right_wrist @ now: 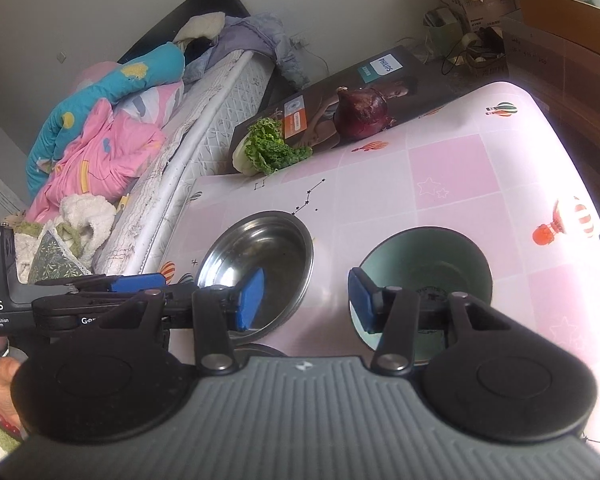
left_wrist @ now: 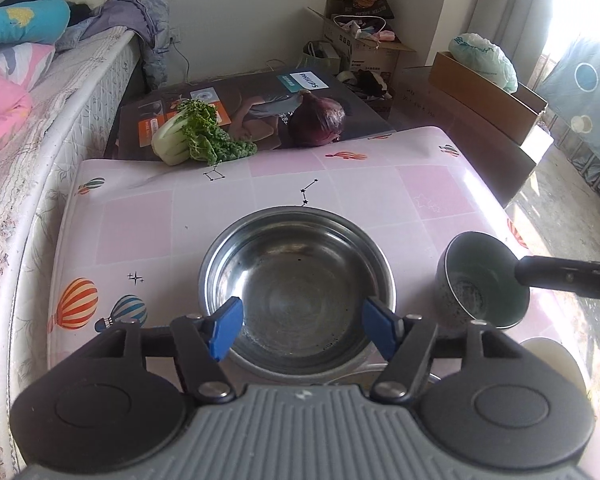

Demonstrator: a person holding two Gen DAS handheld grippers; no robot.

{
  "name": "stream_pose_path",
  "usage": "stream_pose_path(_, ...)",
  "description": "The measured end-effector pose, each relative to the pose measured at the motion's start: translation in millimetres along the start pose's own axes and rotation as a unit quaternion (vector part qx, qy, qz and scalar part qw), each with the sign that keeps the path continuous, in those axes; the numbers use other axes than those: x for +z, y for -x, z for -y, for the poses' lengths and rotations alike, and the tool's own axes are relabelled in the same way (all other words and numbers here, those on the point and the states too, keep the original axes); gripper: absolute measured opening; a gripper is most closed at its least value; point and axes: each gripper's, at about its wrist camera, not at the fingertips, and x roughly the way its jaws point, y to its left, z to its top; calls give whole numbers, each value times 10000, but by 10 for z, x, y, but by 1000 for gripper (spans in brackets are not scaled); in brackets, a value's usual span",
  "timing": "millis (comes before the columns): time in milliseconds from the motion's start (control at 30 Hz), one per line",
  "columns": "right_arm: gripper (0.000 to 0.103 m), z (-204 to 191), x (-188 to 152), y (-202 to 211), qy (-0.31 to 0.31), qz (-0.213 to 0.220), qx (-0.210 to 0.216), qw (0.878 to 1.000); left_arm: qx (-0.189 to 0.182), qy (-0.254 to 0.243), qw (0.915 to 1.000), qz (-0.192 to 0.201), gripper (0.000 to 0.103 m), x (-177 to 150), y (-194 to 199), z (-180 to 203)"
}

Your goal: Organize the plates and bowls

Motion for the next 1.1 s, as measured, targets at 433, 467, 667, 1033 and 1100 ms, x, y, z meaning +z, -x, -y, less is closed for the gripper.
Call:
stream_pose_path(433, 46, 626, -240, 225, -517, 206, -591, 9967, -653, -399, 9968, -234, 68, 49, -161, 732)
stream_pose_path(467, 46, 673, -240, 199, -577, 204, -613, 9962, -687, -426, 9963, -290, 68, 62, -222, 801)
stream_pose_path(667, 46, 912, -208, 40, -758, 254, -736, 9941, -778, -397, 9943, -611, 63, 153, -563, 1052)
stream_pose_path(1033, 41, 1186, -132, -328, -964, 38, -655, 9932, -576, -429, 9930, -936, 34, 159, -929, 1244)
stream_pose_path(1100, 37, 1193, -133, -387, -972, -11, -642, 9932, -526, -392, 9930, -984, 28, 159, -979, 1239)
